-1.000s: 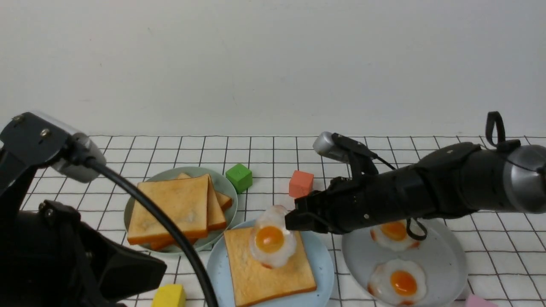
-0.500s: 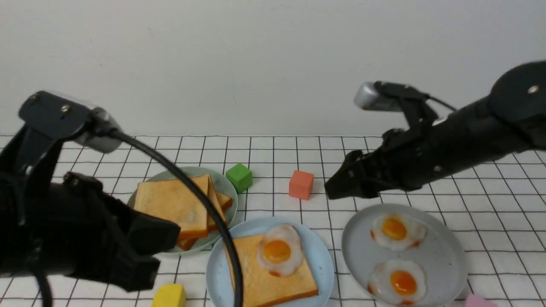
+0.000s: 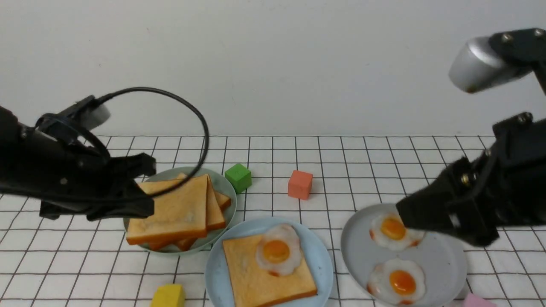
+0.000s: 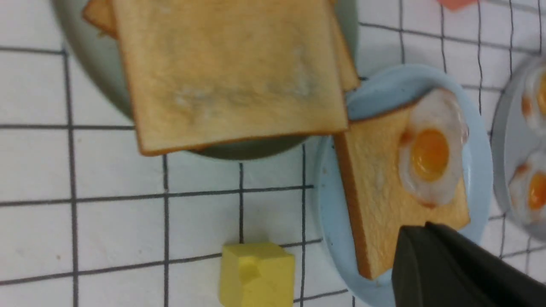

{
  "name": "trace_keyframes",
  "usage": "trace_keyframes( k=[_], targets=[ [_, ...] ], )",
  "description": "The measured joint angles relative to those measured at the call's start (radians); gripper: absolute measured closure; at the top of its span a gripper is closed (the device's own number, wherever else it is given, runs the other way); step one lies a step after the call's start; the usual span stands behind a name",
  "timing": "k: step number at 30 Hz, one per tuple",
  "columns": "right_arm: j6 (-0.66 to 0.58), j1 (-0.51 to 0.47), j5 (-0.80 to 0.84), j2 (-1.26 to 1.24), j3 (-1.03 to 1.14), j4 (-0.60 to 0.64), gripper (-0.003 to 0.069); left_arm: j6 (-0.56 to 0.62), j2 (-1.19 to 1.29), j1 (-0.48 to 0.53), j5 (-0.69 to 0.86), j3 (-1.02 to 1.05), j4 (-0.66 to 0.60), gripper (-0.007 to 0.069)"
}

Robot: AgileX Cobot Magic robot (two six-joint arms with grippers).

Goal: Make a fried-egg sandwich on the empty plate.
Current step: Use the left arm to grab a slice of bread, then use the left arm to place a slice of bread on the fried egg in the middle

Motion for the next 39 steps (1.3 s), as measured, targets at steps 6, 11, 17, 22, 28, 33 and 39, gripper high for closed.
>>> trace_keyframes(
  k=[6,11,17,22,28,33,39],
  targets=[
    [0.001,0.08,0.001,-0.06,0.083,-0.015,0.0165,0.074,0.125,0.102,-0.022,-0.024,-0.037,0.0505],
    [0.003,0.089,0.011,-0.061,0.107,-0.018,0.016,0.099,0.228,0.105,-0.149,-0.048,-0.02,0.0274],
    [0.003,0.089,0.023,-0.061,0.107,-0.018,0.0181,0.278,0.323,0.105,-0.201,-0.048,-0.127,0.0187],
    [0.003,0.089,0.024,-0.061,0.107,-0.018,0.0214,0.457,0.39,0.112,-0.182,-0.049,-0.292,0.0297],
    [0.003,0.089,0.032,-0.061,0.107,-0.018,0.0277,0.512,0.398,0.147,-0.146,-0.053,-0.342,0.0554],
    [0.003,0.089,0.045,-0.061,0.107,-0.018,0.034,0.49,0.335,0.209,-0.106,-0.053,-0.332,0.0573],
    [0.003,0.089,0.048,-0.061,0.107,-0.021,0.0403,0.545,0.152,0.181,-0.031,-0.009,-0.494,0.0573]
  ],
)
